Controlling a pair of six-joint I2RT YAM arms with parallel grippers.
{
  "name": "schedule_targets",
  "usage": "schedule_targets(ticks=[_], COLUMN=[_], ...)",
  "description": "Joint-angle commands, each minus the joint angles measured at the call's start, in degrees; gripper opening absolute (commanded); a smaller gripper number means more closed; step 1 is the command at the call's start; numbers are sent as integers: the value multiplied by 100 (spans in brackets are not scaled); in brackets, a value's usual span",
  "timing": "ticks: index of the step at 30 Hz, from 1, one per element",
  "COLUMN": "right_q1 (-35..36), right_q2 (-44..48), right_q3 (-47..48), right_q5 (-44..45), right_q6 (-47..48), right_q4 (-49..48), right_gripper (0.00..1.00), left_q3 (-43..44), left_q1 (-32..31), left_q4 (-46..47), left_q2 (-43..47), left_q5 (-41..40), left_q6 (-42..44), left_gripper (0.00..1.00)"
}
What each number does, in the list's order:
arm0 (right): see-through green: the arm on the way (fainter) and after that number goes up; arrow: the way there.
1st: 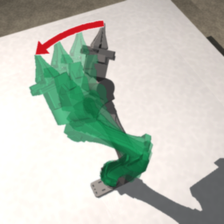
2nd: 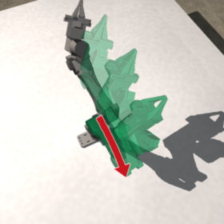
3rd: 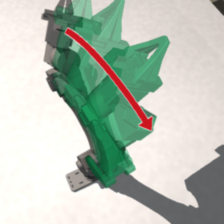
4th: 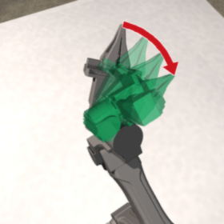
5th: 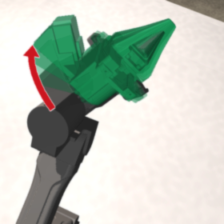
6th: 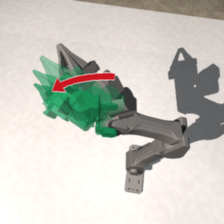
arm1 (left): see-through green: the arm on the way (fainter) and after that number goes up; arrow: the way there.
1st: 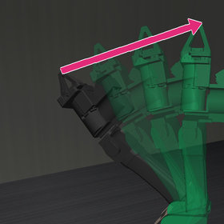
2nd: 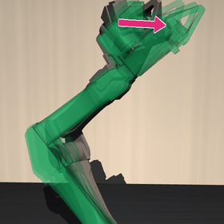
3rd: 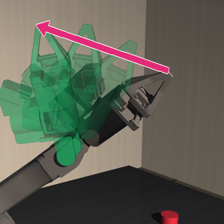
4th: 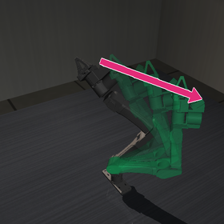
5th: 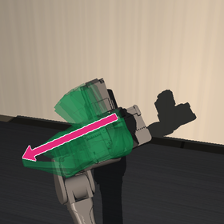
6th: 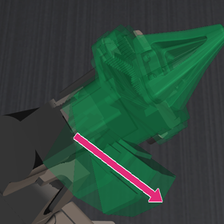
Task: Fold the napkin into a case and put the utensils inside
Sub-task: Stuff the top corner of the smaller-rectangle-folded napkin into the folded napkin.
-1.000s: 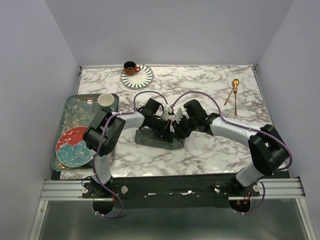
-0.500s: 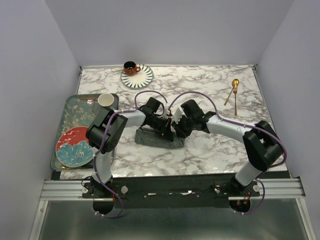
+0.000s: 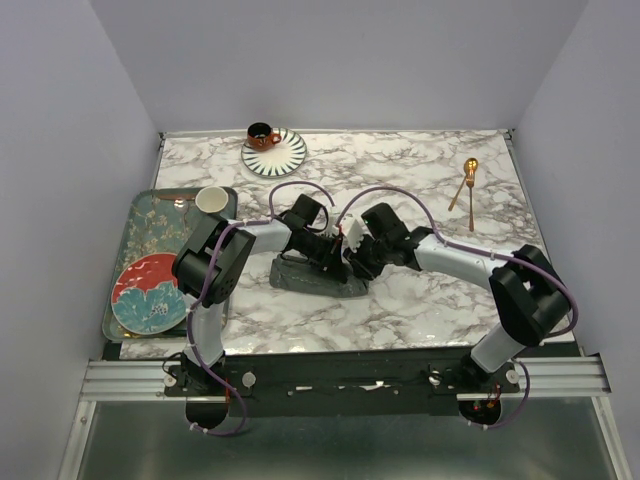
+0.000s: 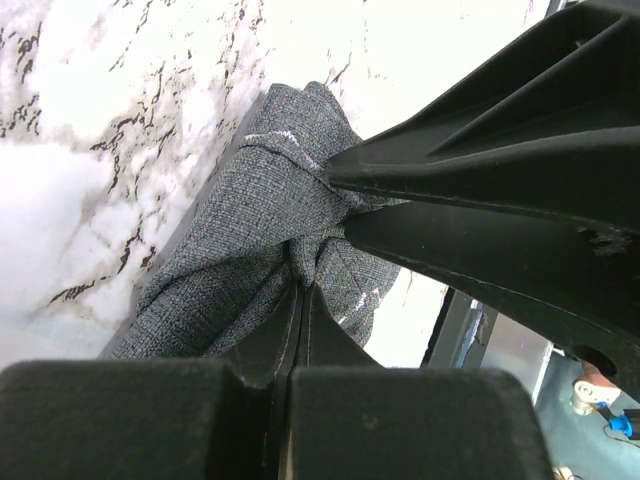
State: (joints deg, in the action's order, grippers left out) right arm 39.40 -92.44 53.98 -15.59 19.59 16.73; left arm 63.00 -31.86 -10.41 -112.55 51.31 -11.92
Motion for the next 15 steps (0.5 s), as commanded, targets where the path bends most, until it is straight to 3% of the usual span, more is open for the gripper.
schedule_targets(ticks=[1, 10, 13, 14, 15], right_q1=[77, 235, 235, 244, 235], right_q2=[-2, -212, -257, -222, -195], right_q3=[16, 139, 201, 201, 201], right_q5=[188, 416, 601, 636, 689], right_q6=[88, 132, 80, 45, 27], right_q4=[6, 14, 76, 76, 76], right_gripper=[35, 33, 22, 11, 6], left_q3=[-16, -69, -78, -78, -86], left_q1=[48, 92, 92, 101, 92], left_q4=[-75, -66, -66, -66, -66], left_q2=[-241, -188, -162, -153, -144], left_q5=[-358, -358, -332, -341, -341], left_q6=[146, 146, 138, 138, 146], left_gripper=[0, 0, 0, 0, 0])
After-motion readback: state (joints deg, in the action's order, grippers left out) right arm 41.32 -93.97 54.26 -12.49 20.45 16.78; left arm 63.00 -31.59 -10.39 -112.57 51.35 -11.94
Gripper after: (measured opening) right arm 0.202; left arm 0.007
